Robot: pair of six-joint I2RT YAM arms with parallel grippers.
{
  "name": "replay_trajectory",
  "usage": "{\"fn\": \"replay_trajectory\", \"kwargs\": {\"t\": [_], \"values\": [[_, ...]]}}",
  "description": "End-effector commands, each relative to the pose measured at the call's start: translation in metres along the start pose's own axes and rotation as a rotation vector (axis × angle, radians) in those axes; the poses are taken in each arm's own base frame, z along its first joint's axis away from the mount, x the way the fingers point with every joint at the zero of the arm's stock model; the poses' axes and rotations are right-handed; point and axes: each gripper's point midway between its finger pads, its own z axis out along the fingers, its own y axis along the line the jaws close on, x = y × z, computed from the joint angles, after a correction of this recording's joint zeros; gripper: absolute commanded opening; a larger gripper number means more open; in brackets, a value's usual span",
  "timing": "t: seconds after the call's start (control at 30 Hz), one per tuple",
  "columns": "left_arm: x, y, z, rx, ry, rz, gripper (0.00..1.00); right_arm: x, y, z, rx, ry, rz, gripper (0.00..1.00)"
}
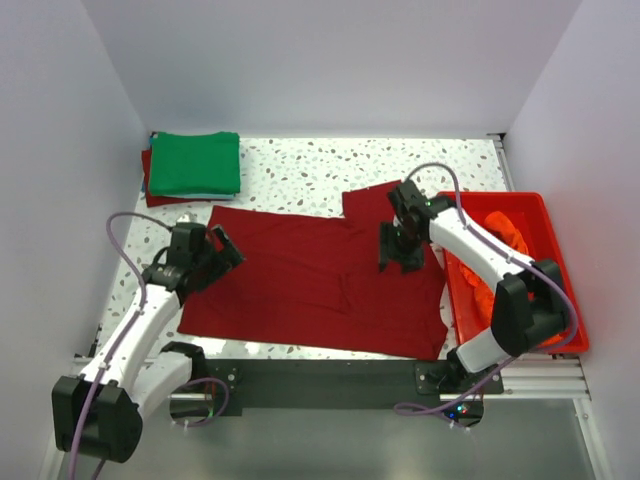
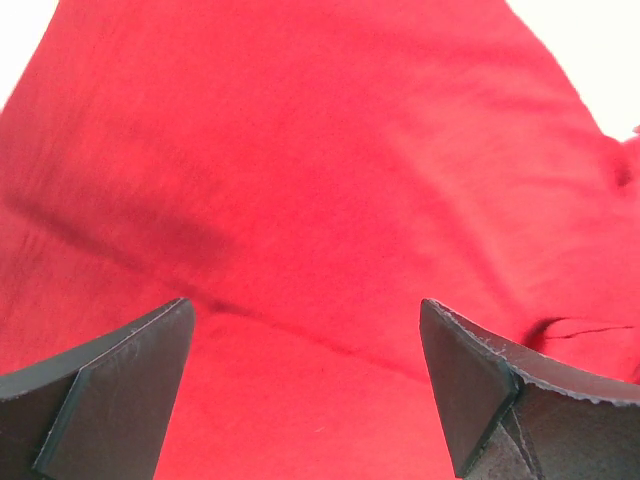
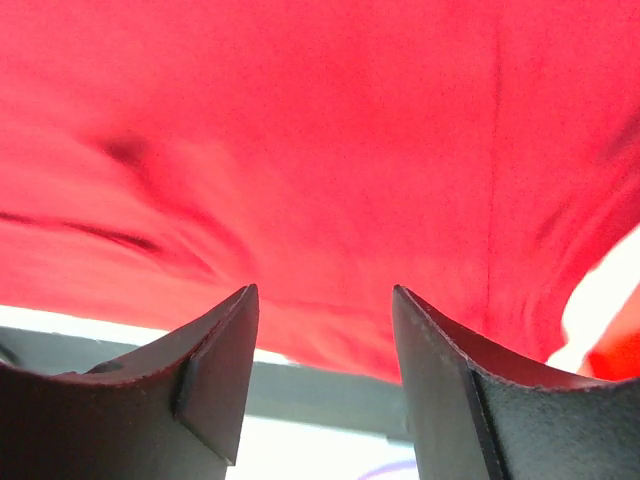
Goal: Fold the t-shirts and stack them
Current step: Fold the tshirt
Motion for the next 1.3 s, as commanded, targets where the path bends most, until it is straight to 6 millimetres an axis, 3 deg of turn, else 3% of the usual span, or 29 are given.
{"fn": "replay_trajectory", "kwargs": {"t": [0.0, 0.2, 0.27, 0.33, 0.37, 0.4, 0.43, 0.6, 0.73, 1.1, 1.27], "values": [[-0.046, -0.039, -0.012, 0.084, -0.116, 0.093, 1.0, -0.056, 0.007, -0.027, 0.043, -0.12, -0.074, 0.59], [-0.079, -0.065, -0.028, 0.124, -0.193, 0.121, 1.0, -0.163, 0.009, -0.02, 0.05, -0.241, -0.032, 0.55], [-0.083, -0.064, -0.033, 0.112, -0.21, 0.121, 1.0, -0.204, 0.009, -0.026, 0.056, -0.334, -0.01, 0.54], [-0.086, -0.061, -0.039, 0.104, -0.225, 0.121, 1.0, -0.232, 0.008, -0.009, 0.068, -0.379, 0.003, 0.52], [-0.087, -0.058, -0.04, 0.089, -0.234, 0.119, 1.0, -0.248, 0.009, -0.013, 0.077, -0.423, 0.009, 0.52], [-0.088, -0.057, -0.044, 0.089, -0.246, 0.116, 1.0, -0.255, 0.007, 0.004, 0.093, -0.413, 0.012, 0.51], [-0.087, -0.054, -0.046, 0.077, -0.245, 0.114, 1.0, -0.269, 0.009, 0.002, 0.089, -0.448, 0.019, 0.5], [-0.087, -0.04, -0.057, 0.036, -0.274, 0.109, 1.0, -0.303, 0.004, 0.029, 0.116, -0.497, 0.04, 0.48], [-0.083, -0.034, -0.06, 0.017, -0.274, 0.093, 1.0, -0.325, -0.003, 0.037, 0.151, -0.538, 0.066, 0.47], [-0.074, -0.021, -0.055, -0.027, -0.246, 0.077, 1.0, -0.35, -0.036, 0.057, 0.213, -0.555, 0.116, 0.47], [-0.072, -0.02, -0.053, -0.033, -0.235, 0.077, 1.0, -0.362, -0.036, 0.062, 0.192, -0.566, 0.11, 0.48]]}}
